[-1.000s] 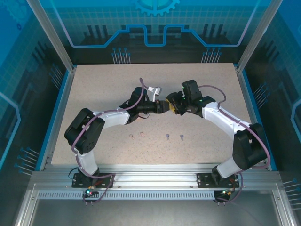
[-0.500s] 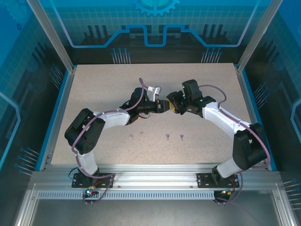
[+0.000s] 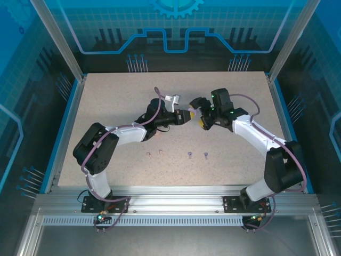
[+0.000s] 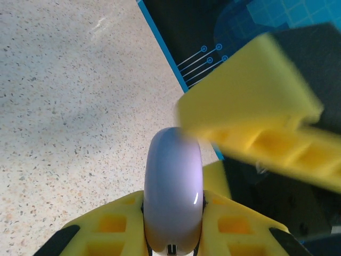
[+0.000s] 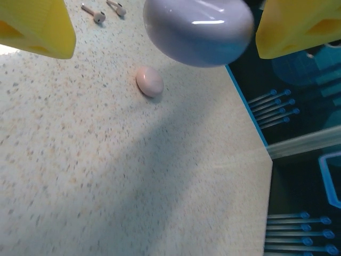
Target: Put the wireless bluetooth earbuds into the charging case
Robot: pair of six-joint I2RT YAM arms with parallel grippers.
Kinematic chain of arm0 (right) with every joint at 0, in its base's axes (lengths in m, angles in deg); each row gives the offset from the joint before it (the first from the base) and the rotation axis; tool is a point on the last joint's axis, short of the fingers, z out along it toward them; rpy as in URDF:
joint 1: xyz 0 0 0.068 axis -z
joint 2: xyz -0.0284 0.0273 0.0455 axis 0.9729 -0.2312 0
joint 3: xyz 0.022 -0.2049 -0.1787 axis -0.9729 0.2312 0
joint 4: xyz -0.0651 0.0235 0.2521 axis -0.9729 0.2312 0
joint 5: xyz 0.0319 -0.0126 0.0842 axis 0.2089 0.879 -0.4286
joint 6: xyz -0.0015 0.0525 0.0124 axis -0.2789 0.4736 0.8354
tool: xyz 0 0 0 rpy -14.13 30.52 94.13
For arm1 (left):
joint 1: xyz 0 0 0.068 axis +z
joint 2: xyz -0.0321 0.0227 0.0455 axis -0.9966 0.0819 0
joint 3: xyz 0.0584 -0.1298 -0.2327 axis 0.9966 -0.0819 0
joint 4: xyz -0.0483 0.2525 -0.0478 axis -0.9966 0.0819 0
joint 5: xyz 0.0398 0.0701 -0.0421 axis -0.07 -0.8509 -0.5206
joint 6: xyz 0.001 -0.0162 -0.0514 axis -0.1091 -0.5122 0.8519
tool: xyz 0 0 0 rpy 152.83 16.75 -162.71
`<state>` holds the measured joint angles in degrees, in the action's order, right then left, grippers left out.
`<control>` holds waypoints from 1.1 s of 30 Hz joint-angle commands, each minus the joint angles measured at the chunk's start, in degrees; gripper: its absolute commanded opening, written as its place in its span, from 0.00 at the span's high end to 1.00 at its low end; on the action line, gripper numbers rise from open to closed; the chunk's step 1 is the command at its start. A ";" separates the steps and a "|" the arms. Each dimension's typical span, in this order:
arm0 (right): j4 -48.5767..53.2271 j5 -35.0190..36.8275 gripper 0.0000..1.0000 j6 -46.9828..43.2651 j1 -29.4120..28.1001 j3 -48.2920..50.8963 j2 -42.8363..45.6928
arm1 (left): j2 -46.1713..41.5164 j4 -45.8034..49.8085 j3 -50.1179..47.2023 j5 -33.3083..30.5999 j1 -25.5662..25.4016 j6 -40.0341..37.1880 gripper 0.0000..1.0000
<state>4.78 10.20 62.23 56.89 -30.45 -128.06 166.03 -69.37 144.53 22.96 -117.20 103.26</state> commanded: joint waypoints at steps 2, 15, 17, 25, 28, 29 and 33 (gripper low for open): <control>2.89 -1.15 0.07 -10.92 6.95 0.35 8.73 | -1.76 0.74 -0.71 1.87 0.26 -1.44 1.00; -9.16 -22.35 0.07 -40.01 12.54 15.43 20.90 | -3.11 12.77 4.49 18.35 3.64 -6.85 1.00; -9.45 -22.66 0.07 -41.32 11.05 16.33 20.96 | -3.26 13.85 5.15 19.29 3.65 -7.18 1.00; -9.64 -21.06 0.09 -42.57 6.59 15.91 16.46 | -3.97 14.34 5.44 20.41 3.61 -6.96 1.00; -9.77 -20.27 0.10 -42.55 5.76 14.83 14.41 | -4.32 14.30 5.45 20.74 3.63 -6.92 1.00; -9.88 -20.11 0.10 -42.51 5.51 14.46 13.74 | -4.49 14.33 5.35 20.76 3.64 -6.92 1.00; -9.54 -18.95 0.11 -42.64 5.16 13.02 11.50 | -4.89 14.19 5.52 21.05 3.63 -6.78 1.00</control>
<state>-3.52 -9.38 20.79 62.77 -14.88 -115.47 163.52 -55.45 148.25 41.89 -113.57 97.32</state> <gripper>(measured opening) 0.892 0.208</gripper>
